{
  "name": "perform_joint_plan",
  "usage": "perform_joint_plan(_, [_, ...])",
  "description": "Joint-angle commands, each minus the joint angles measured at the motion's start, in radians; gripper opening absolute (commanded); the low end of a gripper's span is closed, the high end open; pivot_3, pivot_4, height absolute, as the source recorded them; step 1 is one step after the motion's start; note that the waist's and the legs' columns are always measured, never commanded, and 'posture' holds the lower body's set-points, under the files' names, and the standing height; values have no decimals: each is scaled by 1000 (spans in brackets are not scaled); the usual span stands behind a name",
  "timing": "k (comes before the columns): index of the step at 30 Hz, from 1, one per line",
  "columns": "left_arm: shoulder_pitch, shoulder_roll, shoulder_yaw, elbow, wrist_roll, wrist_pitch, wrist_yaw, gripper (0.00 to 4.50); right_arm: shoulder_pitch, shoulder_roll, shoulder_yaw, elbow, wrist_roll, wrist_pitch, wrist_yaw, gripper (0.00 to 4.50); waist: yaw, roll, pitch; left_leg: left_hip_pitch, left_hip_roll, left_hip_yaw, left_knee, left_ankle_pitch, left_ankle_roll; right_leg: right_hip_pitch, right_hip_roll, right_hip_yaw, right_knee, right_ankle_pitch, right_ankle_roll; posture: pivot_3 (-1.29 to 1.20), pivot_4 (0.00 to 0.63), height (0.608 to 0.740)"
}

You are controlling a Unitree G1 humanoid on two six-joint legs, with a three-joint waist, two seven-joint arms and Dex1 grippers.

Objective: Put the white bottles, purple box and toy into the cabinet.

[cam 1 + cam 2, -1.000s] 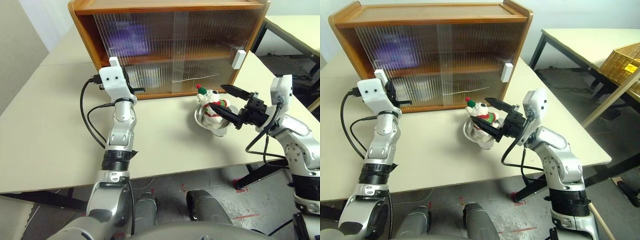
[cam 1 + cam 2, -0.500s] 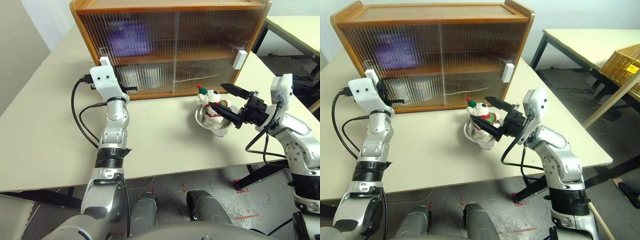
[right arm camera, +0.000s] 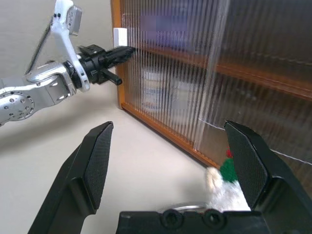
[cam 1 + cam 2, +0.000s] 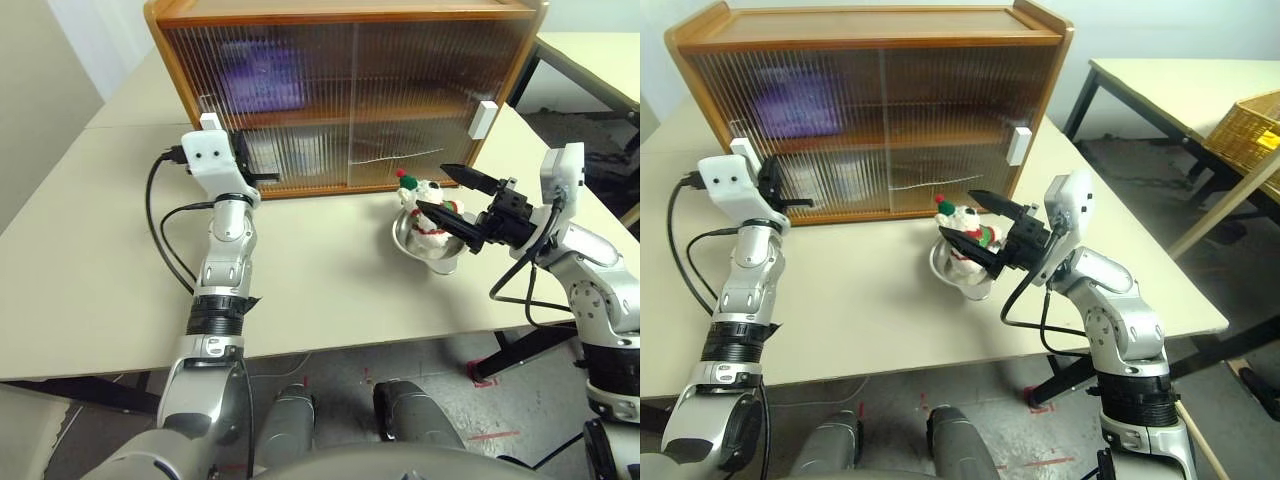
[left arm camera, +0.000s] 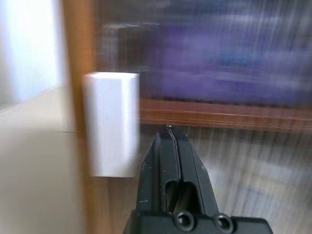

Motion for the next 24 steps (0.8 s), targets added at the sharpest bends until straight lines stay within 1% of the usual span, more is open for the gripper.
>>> perform_joint_plan(1, [-4, -5, -53, -2, -56, -20, -152, 25, -1, -5, 5, -1, 1, 9, 1, 4500, 5, 0, 0, 0, 0, 0, 0, 0, 0, 0, 0, 0, 0, 0, 0, -10, 73, 740])
perform_joint_plan(3, [-3, 1, -72, -16, -85, -29, -236, 25, 5, -7, 1, -2, 1, 6, 1, 4500, 5, 0, 0, 0, 0, 0, 0, 0, -1, 0, 0, 0, 0, 0, 0, -15, 73, 740])
perform_joint_plan(5, [-1, 7, -76, -23, -106, -23, -284, 25, 9, -7, -1, -2, 1, 4, 0, 4500, 4, 0, 0, 0, 1, 0, 0, -1, -1, 0, 0, 0, 0, 0, 0, -17, 74, 740])
perform_joint_plan(7, [9, 29, -84, -43, -152, 1, -380, 25, 14, -6, -1, -4, -1, 3, -1, 4500, 1, 0, 0, 0, 1, 0, -1, -1, -1, -1, 0, 0, 0, 0, 0, -18, 75, 740])
perform_joint_plan(11, [31, 93, -83, -87, -296, 91, -615, 25, 16, -5, -2, -1, -2, 0, -2, 4500, -3, 0, 0, -1, 1, 0, -1, -1, -1, -1, 0, 0, 0, 0, 0, -17, 76, 740])
perform_joint_plan(12, [34, 113, -78, -99, -337, 126, -673, 118, 16, -5, -3, 0, -2, 0, -2, 4500, -3, 0, 0, -1, 1, 0, -1, -1, -1, -1, 0, 0, 0, 0, 0, -15, 78, 740])
perform_joint_plan(13, [35, 139, -76, -109, -367, 155, -726, 118, 17, -5, -3, 2, -2, -1, -1, 4500, -2, 0, 0, -1, 1, 0, -1, -1, -2, -2, 0, 0, 0, 0, 0, -13, 79, 740])
perform_joint_plan(14, [33, 164, -74, -110, -383, 165, -770, 447, 17, -6, -4, 5, -2, -2, 1, 4500, -2, 0, 0, -1, 1, -1, -1, -1, -2, -2, 0, 0, 0, 0, 0, -10, 81, 740])
perform_joint_plan(15, [30, 191, -73, -106, -384, 163, -803, 673, 18, -6, -4, 8, -2, -3, 3, 4500, -2, 0, 0, -1, 2, -1, -1, -2, -3, -2, 0, 0, 0, 0, -1, -8, 81, 740])
perform_joint_plan(18, [21, 262, -67, -84, -358, 128, -862, 1721, 18, -6, -5, 17, -4, -7, 7, 4500, -2, 0, 0, -1, 2, -3, -1, -6, -11, -3, 0, 0, 0, 0, -1, -6, 81, 740])
perform_joint_plan(23, [44, 307, -63, -54, -331, 36, -925, 3472, 18, -2, -8, 30, -13, -18, 1, 4500, 0, 0, 0, -4, 3, -4, -2, -7, -11, -6, -1, 1, 0, 0, -1, -3, 76, 740])
perform_joint_plan(24, [55, 314, -63, -49, -327, 19, -938, 3878, 17, -1, -10, 33, -16, -21, -4, 4500, 1, 0, 0, -6, 3, -4, -2, -6, -11, -8, -1, 1, 0, 0, -1, -3, 74, 740])
